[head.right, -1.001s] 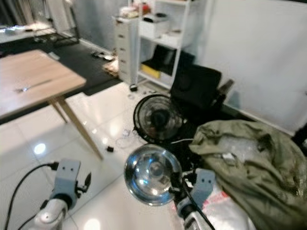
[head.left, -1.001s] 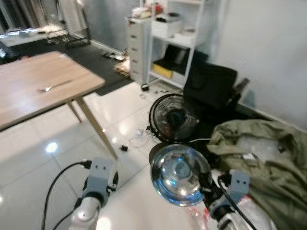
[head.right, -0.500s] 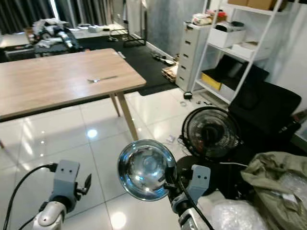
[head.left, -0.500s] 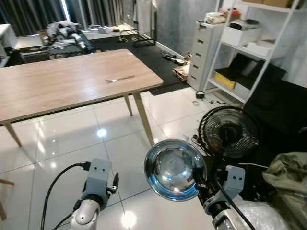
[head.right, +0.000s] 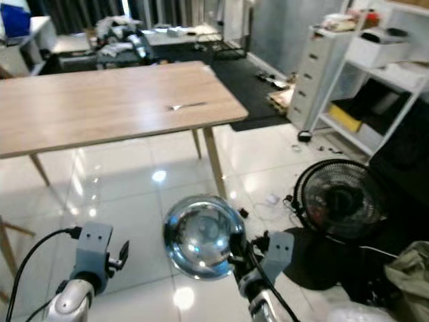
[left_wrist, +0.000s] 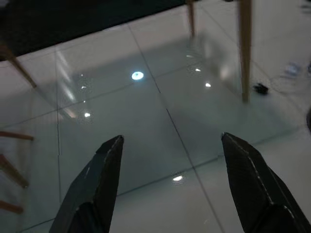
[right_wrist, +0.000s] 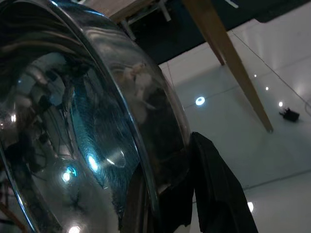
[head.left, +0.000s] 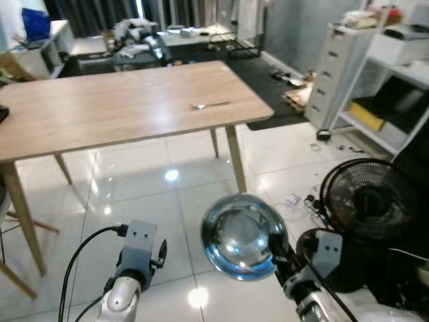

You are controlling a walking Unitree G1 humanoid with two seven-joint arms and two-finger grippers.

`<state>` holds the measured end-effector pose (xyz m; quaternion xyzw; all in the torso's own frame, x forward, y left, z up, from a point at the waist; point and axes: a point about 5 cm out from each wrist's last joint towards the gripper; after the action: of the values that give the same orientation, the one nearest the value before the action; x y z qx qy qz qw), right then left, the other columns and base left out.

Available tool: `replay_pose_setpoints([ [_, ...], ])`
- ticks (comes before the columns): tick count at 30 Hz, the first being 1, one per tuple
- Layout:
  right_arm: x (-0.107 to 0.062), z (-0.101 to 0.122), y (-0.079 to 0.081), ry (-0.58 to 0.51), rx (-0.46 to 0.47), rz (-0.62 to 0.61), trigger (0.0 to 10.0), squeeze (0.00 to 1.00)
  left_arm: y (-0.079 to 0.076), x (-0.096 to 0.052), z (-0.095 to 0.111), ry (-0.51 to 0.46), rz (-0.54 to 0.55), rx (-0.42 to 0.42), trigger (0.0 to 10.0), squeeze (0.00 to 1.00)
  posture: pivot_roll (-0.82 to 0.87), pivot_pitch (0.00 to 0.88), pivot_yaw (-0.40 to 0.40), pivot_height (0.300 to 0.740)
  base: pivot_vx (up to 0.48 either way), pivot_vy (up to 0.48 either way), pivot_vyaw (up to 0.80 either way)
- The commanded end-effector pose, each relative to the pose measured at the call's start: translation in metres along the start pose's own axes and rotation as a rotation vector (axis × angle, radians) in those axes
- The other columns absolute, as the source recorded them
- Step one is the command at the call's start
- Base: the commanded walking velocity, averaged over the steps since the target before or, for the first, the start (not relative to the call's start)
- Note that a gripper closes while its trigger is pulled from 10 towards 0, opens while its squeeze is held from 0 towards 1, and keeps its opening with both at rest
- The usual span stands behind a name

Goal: Setting the table

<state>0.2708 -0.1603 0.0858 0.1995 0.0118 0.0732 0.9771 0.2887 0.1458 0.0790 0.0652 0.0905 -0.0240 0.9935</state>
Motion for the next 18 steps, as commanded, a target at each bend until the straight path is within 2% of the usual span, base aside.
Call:
replay_pose_setpoints([
  [1,-0.0001,0.0000,0.0062,-0.010,0.025,0.022,10.0,0.00,0.0064,-0.0027,-0.0083,0.037,0.022,0.017,10.0,0.00,0.03,0.026,0.061,0.740,0.000,0.000,0.80],
  [12,-0.0011,-0.0009,0.0052,-0.007,0.024,0.011,10.0,0.00,0.0072,-0.0019,-0.0084,0.041,0.038,0.018,10.0,0.00,0.03,0.032,0.062,0.740,0.000,0.000,0.80],
  [16,-0.0003,0.0006,0.0012,-0.017,0.007,-0.037,10.0,0.00,0.0127,0.0010,-0.0066,0.044,0.087,0.020,10.0,0.00,0.03,0.032,0.062,0.740,0.000,0.000,0.80],
  [18,0.0004,0.0013,-0.0001,-0.019,0.005,-0.051,10.0,0.00,0.0143,0.0020,-0.0054,0.043,0.100,0.024,10.0,0.00,0.03,0.032,0.062,0.740,0.405,0.000,0.00],
])
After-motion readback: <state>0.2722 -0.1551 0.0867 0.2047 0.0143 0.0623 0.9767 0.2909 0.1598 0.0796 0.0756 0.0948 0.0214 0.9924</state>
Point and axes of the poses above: a point about 5 cm out from each wrist's last joint towards the gripper, its own x axis pointing out of the wrist towards the gripper, its own z axis along the axis of the wrist's last joint, y = z × x
